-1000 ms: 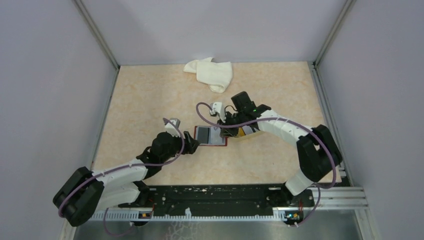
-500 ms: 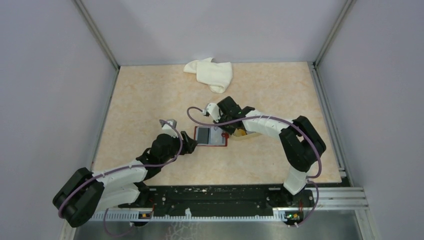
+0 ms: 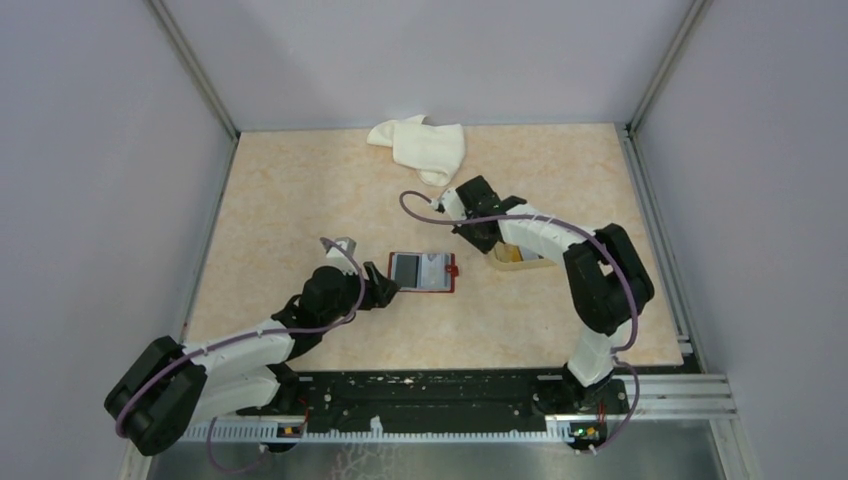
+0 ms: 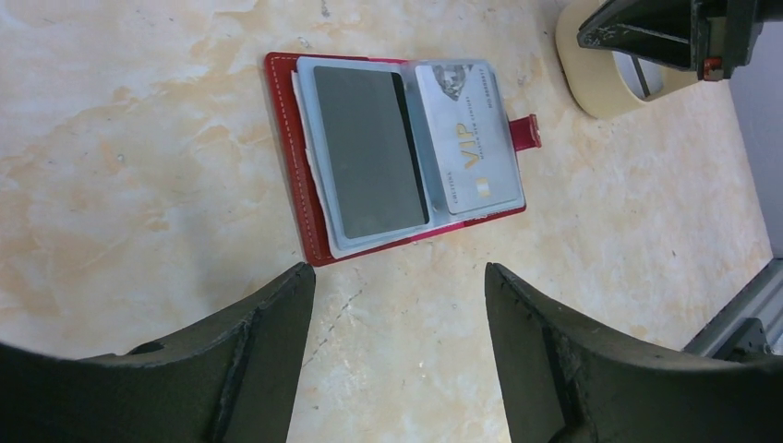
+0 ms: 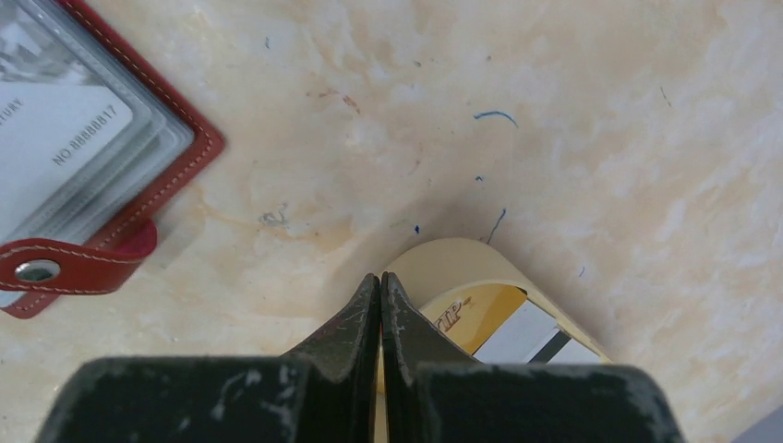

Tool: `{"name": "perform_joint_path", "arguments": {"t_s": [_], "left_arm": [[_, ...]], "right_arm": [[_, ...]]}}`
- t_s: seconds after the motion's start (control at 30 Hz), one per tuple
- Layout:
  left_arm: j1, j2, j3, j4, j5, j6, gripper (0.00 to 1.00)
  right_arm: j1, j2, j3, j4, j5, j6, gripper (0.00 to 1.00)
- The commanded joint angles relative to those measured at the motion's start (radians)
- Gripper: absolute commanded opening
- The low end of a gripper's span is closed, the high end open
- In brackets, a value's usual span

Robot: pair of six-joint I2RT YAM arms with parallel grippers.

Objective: Put the credit cards into the card holder
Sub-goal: Turn over the card slot in the card holder.

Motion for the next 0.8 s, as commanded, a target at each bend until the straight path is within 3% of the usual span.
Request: {"name": "perform_joint_path", "arguments": {"t_s": [0.0, 0.13, 0.27, 0.43, 0.57, 0.77], "left_arm": [[0.005, 0.011, 0.054, 0.006, 0.051, -0.007, 0.75], [0.015, 0.057, 0.094, -0.021, 0.067, 0.003, 0.74], [0.038, 0.123, 0.132, -0.025, 0.126, 0.011, 0.71], [0.077, 0.192, 0.158, -0.012, 0.18, 0.018, 0.59], [0.098, 0.213, 0.167, -0.008, 0.191, 0.033, 0.58], [0.113, 0.249, 0.198, -0.022, 0.218, 0.054, 0.58]], "right_arm": [[-0.017, -0.107, 0.029, 0.0, -0.147, -0.018, 0.0], [-0.017, -0.227, -0.039, 0.042, -0.58, -0.04, 0.13], [-0.017, -0.193, -0.084, 0.115, -0.888, 0.058, 0.15], [-0.017, -0.039, -0.037, 0.142, -0.861, 0.201, 0.1], [-0.013, 0.031, -0.022, 0.137, -0.81, 0.243, 0.05], [-0.004, 0.068, 0.002, 0.098, -0.616, 0.238, 0.04]]}}
